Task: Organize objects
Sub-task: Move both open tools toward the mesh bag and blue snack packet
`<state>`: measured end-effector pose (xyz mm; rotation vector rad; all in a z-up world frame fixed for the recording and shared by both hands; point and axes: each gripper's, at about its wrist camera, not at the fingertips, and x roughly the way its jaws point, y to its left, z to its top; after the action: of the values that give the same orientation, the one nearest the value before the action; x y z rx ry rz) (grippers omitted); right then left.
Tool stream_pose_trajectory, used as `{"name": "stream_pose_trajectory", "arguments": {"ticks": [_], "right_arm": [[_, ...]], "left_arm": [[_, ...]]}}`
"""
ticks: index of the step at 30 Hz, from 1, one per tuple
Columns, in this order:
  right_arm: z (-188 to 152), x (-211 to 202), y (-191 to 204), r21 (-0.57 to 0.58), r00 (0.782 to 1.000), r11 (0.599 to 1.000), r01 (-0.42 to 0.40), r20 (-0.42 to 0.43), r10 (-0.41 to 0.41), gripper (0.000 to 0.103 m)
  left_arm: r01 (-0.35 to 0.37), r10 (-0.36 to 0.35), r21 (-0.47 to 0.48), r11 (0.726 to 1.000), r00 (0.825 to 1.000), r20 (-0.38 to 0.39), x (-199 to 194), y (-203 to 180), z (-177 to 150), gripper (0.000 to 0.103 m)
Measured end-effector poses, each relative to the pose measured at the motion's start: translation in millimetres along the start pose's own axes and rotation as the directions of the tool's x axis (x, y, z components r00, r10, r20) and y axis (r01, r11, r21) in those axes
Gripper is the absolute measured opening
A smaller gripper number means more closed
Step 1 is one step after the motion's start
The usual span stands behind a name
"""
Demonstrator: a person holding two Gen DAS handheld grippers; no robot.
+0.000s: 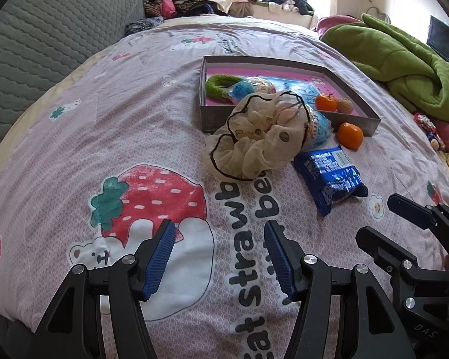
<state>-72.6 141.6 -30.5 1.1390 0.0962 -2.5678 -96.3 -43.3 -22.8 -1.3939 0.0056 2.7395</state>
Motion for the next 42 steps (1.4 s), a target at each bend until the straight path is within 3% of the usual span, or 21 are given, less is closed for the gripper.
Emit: {"name": "stream_pose_trajectory", "arguments": {"ticks": [42], "right_arm": [[24.3, 36.0, -6.7, 0.0, 1.0, 1.0, 0.007, -0.016, -0.007, 0.062]], "left_arm": [[0.022, -0.021, -0.022, 1.0, 0.999, 0.033, 32.6, 8.3, 65.4, 0.063]]}}
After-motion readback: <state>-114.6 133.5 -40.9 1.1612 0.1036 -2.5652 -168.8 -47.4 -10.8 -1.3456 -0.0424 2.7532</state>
